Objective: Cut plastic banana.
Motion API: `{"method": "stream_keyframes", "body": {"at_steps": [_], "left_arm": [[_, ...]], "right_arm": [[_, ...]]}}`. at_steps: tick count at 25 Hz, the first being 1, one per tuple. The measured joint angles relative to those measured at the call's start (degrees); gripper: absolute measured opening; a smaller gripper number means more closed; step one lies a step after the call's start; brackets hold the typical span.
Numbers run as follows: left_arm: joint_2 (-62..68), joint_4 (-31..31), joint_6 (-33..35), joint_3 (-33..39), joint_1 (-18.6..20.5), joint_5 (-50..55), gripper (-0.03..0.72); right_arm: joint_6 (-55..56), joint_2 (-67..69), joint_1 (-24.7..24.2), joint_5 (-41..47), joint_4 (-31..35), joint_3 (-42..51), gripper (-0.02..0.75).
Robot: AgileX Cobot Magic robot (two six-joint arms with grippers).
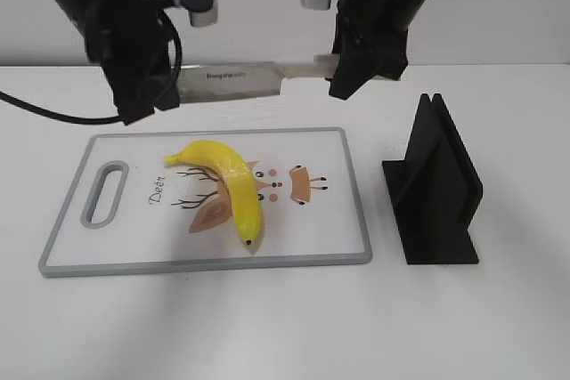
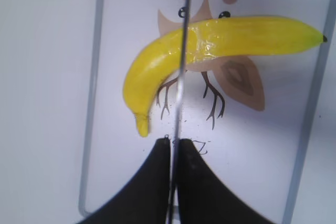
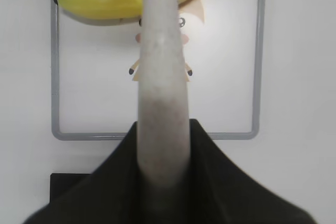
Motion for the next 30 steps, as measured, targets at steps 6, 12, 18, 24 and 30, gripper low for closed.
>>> {"method": "stream_keyframes", "body": {"at_steps": [6,12,18,24,30], "left_arm": [[-5.35,0.08,0.05,0.00,-0.19,0.36,0.004],[-5.41,-0.82,0.10,0.00,-0.19,-0.30,0.040],[-5.41,-3.69,-0.04,0.00,-0.19,-1.10,0.436],[-7.75,-3.92,-1.95,0.00,-0.18,-3.74,0.671],[-12.73,4.40,-14.43,0.00,0.47,-6.83,0.665]], "right_arm": [[0.12,-3.78,0.14,0.11,0.58,-0.11,0.171],[0.30,-3.81,0.18,0.16,0.35,-0.11,0.171],[1.88,-3.81,0.07,0.18,0.15,-0.11,0.168],[2.99,-3.81,-0.16,-0.42,-0.47,-0.11,0.167],[9.03,-3.81,-0.17,-0.46,-0.65,-0.11,0.167]]}}
